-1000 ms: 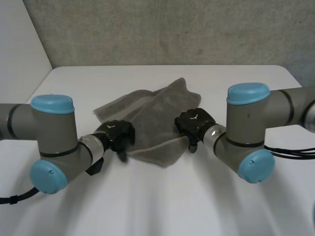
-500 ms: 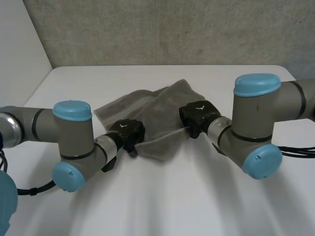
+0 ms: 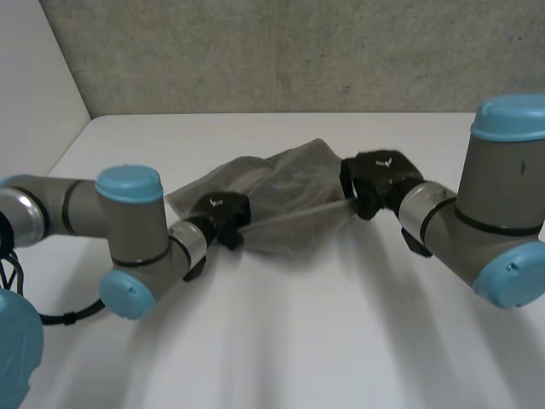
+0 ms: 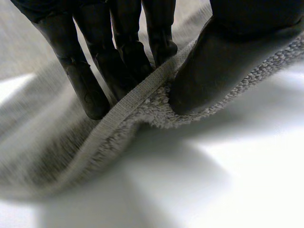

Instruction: Fold the towel.

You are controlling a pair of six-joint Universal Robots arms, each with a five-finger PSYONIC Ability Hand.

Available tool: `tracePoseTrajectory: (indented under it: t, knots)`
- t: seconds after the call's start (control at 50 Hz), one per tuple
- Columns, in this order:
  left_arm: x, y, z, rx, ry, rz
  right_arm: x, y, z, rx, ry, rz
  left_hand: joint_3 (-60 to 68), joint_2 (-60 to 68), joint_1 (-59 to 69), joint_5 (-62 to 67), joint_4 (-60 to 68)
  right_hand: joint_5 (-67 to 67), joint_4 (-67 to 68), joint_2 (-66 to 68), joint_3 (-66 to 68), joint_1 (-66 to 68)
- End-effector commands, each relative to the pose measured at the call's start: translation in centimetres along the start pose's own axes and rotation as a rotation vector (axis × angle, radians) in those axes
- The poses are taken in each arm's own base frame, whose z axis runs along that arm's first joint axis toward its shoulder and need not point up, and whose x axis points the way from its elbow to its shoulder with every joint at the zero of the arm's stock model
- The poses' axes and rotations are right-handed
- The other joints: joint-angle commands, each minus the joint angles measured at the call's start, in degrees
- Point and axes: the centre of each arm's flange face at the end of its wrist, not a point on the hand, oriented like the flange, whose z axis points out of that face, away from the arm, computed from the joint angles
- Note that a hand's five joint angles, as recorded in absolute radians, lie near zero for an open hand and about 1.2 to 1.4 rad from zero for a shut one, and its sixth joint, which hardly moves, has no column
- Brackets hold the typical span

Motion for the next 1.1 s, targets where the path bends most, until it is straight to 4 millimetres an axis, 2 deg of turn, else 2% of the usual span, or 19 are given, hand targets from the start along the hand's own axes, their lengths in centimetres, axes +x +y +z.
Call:
tracePoseTrajectory:
  t: [0.02, 0.04, 0.06, 0.08, 0.1, 0.14, 0.16, 0.2, 0.32, 0.42, 0.46, 0.48, 0.52, 0.58, 0.74, 0.92, 1.02, 1.06, 1.1]
  knots:
    - [-3.2, -9.0, 1.2, 0.303, -0.085, 0.056, 0.6, -5.7, 3.3, 0.315, 0.003, -0.097, 3.5, 3.0, 6.8, 6.0, 2.4, 3.3, 3.0, 4.5, 3.3, 3.9]
    - [-3.2, -9.1, 1.2, 0.304, -0.085, 0.057, 1.0, -8.1, 4.0, 0.432, 0.031, -0.133, 3.5, 3.0, 6.8, 6.0, 2.4, 3.3, 3.0, 4.5, 3.3, 3.9]
    - [-3.8, -12.6, 1.1, 0.421, -0.104, 0.079, 1.0, -8.1, 4.0, 0.433, 0.032, -0.133, 3.5, 3.0, 6.8, 6.0, 2.4, 3.3, 3.0, 4.5, 3.3, 3.9]
    - [-4.3, -16.3, 0.7, 0.545, -0.118, 0.106, 1.3, -10.9, 4.3, 0.551, 0.059, -0.163, 3.5, 3.0, 6.8, 6.0, 2.4, 3.3, 3.0, 4.5, 3.3, 3.9]
    - [-4.3, -16.4, 0.7, 0.547, -0.118, 0.106, 1.3, -10.9, 4.3, 0.552, 0.059, -0.163, 3.5, 3.0, 6.8, 6.0, 2.4, 3.3, 3.0, 4.5, 3.3, 3.9]
    - [-4.4, -24.0, -1.4, 0.810, -0.129, 0.162, 1.3, -16.2, 3.8, 0.773, 0.086, -0.197, 3.5, 3.0, 6.8, 6.0, 2.4, 3.3, 3.0, 4.5, 3.3, 3.9]
    - [-4.4, -24.0, -1.4, 0.812, -0.129, 0.162, 1.3, -16.3, 3.8, 0.774, 0.086, -0.197, 3.5, 3.0, 6.8, 6.0, 2.4, 3.3, 3.0, 4.5, 3.3, 3.9]
    - [-3.9, -29.6, -4.3, 1.019, -0.140, 0.202, 1.1, -20.4, 2.3, 0.942, 0.122, -0.201, 3.5, 3.0, 6.8, 6.0, 2.4, 3.3, 3.0, 4.5, 3.3, 3.9]
    - [-3.3, -31.8, -6.9, 1.070, -0.133, 0.208, 0.1, -21.1, 1.6, 0.965, 0.110, -0.143, 3.5, 3.0, 6.8, 6.0, 2.4, 3.3, 3.0, 4.5, 3.3, 3.9]
    - [-4.7, -25.7, -6.2, 0.760, -0.159, 0.139, -2.8, -14.6, 2.6, 0.656, -0.059, -0.166, 3.5, 3.0, 6.8, 6.0, 2.4, 3.3, 3.0, 4.5, 3.3, 3.9]
    - [-6.9, -20.5, -6.6, 0.558, -0.202, 0.101, -3.3, -12.6, 2.6, 0.574, -0.111, -0.189, 3.5, 3.0, 6.8, 6.0, 2.4, 3.3, 3.0, 4.5, 3.3, 3.9]
    - [-6.9, -20.4, -6.6, 0.557, -0.202, 0.101, -3.3, -12.6, 2.5, 0.573, -0.112, -0.190, 3.5, 3.0, 6.8, 6.0, 2.4, 3.3, 3.0, 4.5, 3.3, 3.9]
    - [-8.0, -14.7, -7.0, 0.385, -0.217, 0.059, -4.4, -8.6, 2.1, 0.423, -0.200, -0.228, 3.5, 3.0, 6.8, 6.0, 2.4, 3.3, 3.0, 4.5, 3.3, 3.9]
    - [-8.5, -9.4, -7.9, 0.236, -0.204, 0.019, -4.9, -5.4, 1.2, 0.304, -0.264, -0.261, 3.5, 3.0, 6.8, 6.0, 2.4, 3.3, 3.0, 4.5, 3.3, 3.9]
    - [-9.6, -1.2, -10.7, -0.005, -0.196, 0.046, -6.4, 0.6, -1.6, 0.035, -0.372, -0.390, 3.5, 3.0, 6.8, 6.0, 2.4, 3.3, 3.0, 4.5, 3.3, 3.9]
    - [-8.4, 1.5, -11.8, -0.095, -0.170, 0.073, -7.8, 2.0, -3.2, -0.061, -0.433, -0.415, 3.5, 3.0, 6.8, 6.0, 2.4, -3.6, -3.8, -2.3, -3.6, -2.9]
    - [-8.1, 1.9, -12.0, -0.109, -0.164, 0.066, -8.7, 1.9, -3.7, -0.064, -0.447, -0.423, 3.5, 3.0, 6.8, 6.0, 2.4, -34.9, -35.1, -33.6, -34.9, -34.2]
    - [-8.0, 2.0, -12.1, -0.112, -0.163, 0.064, -8.4, 1.7, -3.6, -0.062, -0.426, -0.423, 3.5, 3.0, 6.8, 6.0, 2.4, -66.7, -67.0, -65.5, -66.7, -66.1]
    - [-8.1, 2.0, -12.1, -0.112, -0.165, 0.064, -8.2, 1.5, -3.3, -0.055, -0.401, -0.419, 3.5, 3.0, 6.8, 6.0, 2.4, -66.7, -67.0, -65.5, -66.7, -66.1]
